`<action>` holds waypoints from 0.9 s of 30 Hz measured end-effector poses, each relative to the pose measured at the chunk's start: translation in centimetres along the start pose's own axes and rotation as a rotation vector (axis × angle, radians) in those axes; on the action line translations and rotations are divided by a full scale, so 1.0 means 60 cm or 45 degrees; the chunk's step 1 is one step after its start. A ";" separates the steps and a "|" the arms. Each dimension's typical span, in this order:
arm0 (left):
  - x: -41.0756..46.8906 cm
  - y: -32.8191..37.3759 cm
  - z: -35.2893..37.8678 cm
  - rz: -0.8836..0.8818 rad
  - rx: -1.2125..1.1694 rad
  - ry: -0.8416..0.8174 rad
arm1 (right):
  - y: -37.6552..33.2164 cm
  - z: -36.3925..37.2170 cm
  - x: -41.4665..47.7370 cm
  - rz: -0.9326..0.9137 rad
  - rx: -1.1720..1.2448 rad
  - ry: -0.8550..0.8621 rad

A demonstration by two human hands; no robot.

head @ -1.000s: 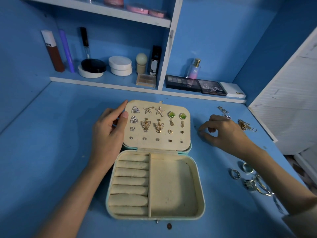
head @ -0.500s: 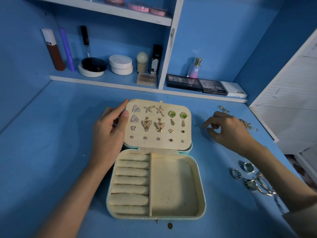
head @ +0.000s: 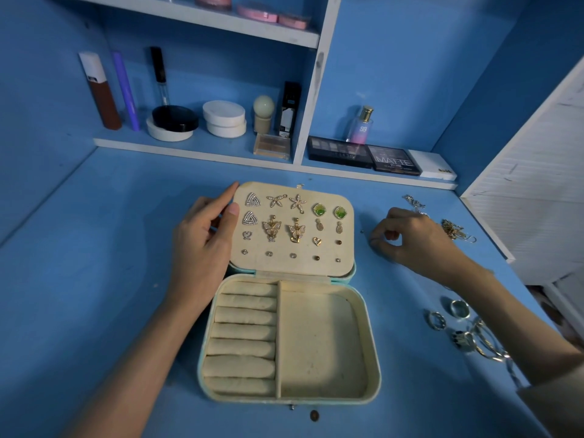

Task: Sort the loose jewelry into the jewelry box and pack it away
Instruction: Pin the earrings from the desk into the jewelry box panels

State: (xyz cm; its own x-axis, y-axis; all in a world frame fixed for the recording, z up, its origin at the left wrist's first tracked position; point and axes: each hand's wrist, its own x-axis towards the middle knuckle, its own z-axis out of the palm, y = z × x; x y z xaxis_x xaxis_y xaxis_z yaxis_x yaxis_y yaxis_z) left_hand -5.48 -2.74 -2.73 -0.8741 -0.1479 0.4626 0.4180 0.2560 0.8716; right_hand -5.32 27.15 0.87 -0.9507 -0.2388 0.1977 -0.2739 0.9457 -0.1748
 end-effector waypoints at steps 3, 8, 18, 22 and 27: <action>-0.001 0.004 0.000 -0.009 -0.004 -0.001 | 0.000 0.002 0.005 0.022 0.046 -0.036; -0.001 0.005 0.000 -0.017 -0.009 0.002 | -0.003 0.002 0.007 0.009 -0.035 -0.050; -0.001 0.007 0.000 -0.015 0.006 -0.004 | 0.001 0.006 -0.005 -0.069 -0.030 0.097; 0.000 0.005 0.000 -0.016 -0.001 -0.002 | 0.000 0.007 -0.015 -0.118 -0.023 0.155; 0.000 0.002 0.000 -0.009 -0.006 -0.004 | 0.001 0.006 -0.021 -0.144 0.011 0.166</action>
State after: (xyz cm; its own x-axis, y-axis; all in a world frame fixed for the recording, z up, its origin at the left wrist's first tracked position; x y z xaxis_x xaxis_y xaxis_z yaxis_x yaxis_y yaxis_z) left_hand -5.41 -2.70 -2.63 -0.8779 -0.1468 0.4557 0.4128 0.2502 0.8758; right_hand -4.20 27.46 0.28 -0.8870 -0.3127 0.3399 -0.3799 0.9124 -0.1521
